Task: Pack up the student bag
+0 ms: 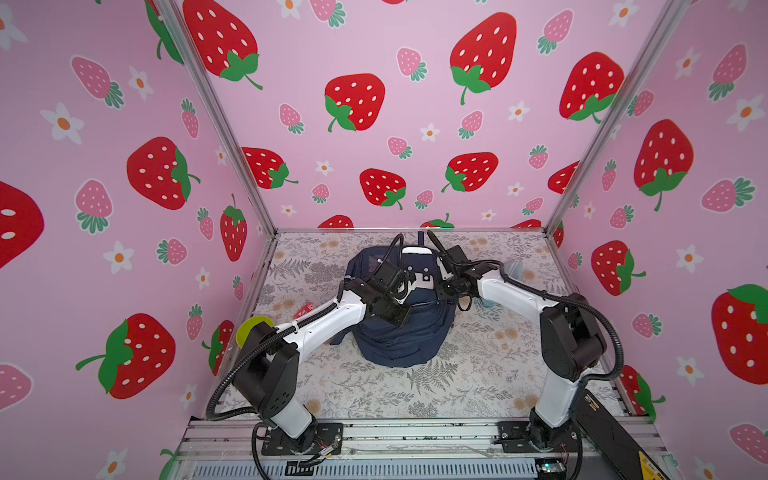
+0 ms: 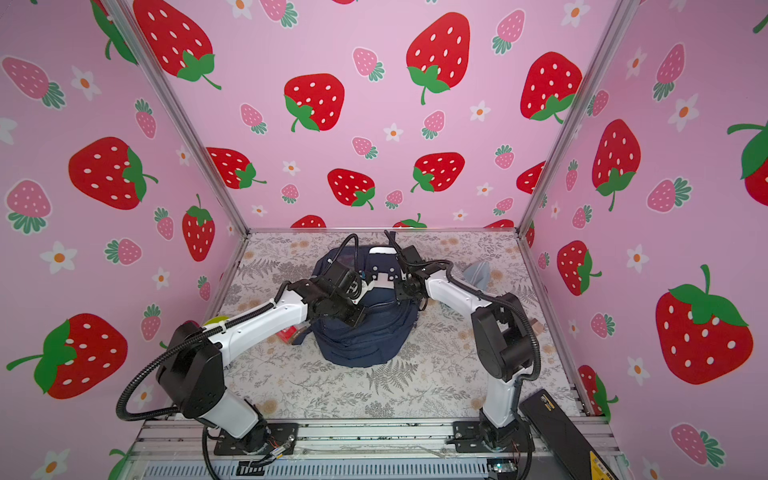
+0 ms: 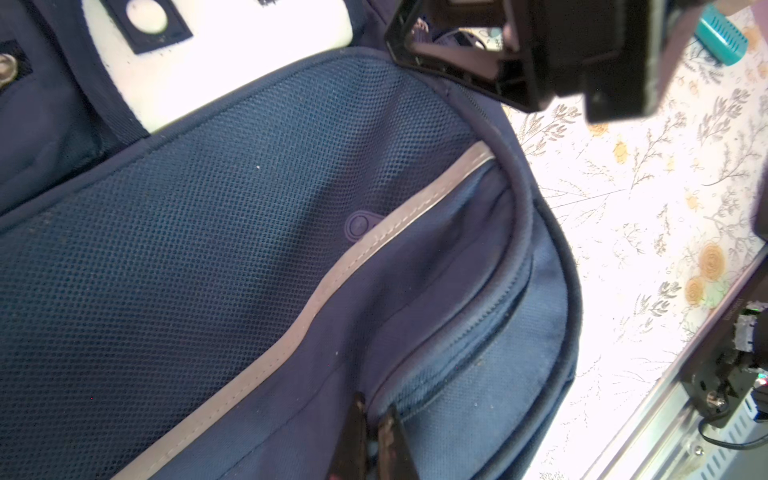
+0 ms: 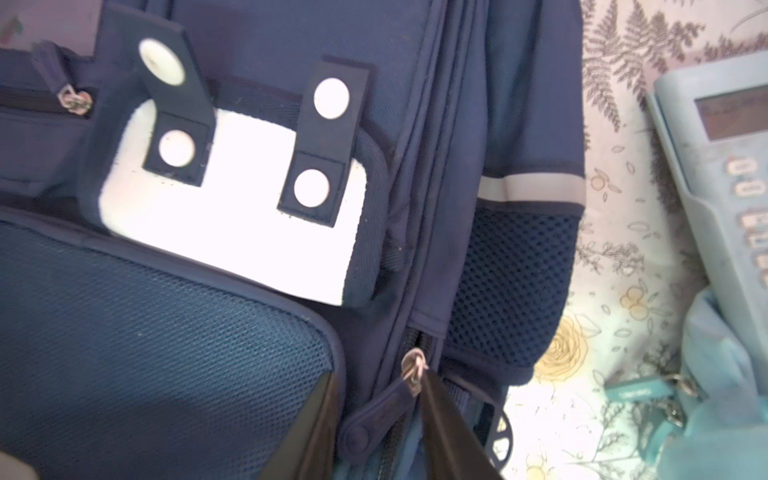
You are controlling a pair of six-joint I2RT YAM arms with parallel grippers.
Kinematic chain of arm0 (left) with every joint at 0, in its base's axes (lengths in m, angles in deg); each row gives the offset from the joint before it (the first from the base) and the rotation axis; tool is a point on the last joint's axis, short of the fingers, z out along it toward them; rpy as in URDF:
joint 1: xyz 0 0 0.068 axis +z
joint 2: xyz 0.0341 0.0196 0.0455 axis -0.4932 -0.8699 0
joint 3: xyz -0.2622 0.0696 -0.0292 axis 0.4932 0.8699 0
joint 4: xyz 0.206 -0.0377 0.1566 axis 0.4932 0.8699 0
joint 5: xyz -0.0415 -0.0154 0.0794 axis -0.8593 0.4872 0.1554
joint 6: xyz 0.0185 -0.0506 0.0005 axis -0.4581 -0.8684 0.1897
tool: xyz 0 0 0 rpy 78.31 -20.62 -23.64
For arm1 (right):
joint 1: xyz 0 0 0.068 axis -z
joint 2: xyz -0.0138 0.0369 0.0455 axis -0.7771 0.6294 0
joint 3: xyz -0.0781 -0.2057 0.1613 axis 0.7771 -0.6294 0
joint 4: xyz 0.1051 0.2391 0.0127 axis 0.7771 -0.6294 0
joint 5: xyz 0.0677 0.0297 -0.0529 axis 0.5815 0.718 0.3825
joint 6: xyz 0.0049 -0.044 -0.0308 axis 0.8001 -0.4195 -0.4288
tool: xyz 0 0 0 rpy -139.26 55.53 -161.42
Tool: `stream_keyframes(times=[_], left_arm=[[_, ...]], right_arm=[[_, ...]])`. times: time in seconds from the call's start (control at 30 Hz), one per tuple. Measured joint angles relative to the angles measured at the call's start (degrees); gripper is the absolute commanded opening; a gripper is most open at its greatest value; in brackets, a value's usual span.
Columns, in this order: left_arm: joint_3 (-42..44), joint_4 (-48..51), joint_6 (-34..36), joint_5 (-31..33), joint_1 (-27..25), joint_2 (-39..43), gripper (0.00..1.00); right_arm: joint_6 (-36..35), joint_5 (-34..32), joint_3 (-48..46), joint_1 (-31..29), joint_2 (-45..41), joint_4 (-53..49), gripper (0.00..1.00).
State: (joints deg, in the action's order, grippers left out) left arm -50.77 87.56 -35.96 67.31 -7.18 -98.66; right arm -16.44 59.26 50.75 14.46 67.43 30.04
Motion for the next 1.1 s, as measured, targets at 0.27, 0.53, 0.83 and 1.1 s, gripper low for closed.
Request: stream_keyframes(times=[0.27,0.53,0.83,1.1], left_arm=[[0.0,0.0,0.0,0.0,0.0,0.0,0.00],[0.0,-0.1,0.0,0.0,0.0,0.0,0.00],[0.0,0.0,0.0,0.0,0.0,0.0,0.00],[0.0,0.0,0.0,0.1,0.0,0.0,0.00]], right_arm=[[1.0,-0.4,-2.6,0.2,-0.3,-0.2,0.39],[1.4,0.8,-3.4,0.0,-0.3,1.3,0.16],[1.6,0.8,-4.0,0.1,-1.1,1.6,0.07],[1.2,-0.1,-6.3,0.2,-4.9,0.0,0.04]])
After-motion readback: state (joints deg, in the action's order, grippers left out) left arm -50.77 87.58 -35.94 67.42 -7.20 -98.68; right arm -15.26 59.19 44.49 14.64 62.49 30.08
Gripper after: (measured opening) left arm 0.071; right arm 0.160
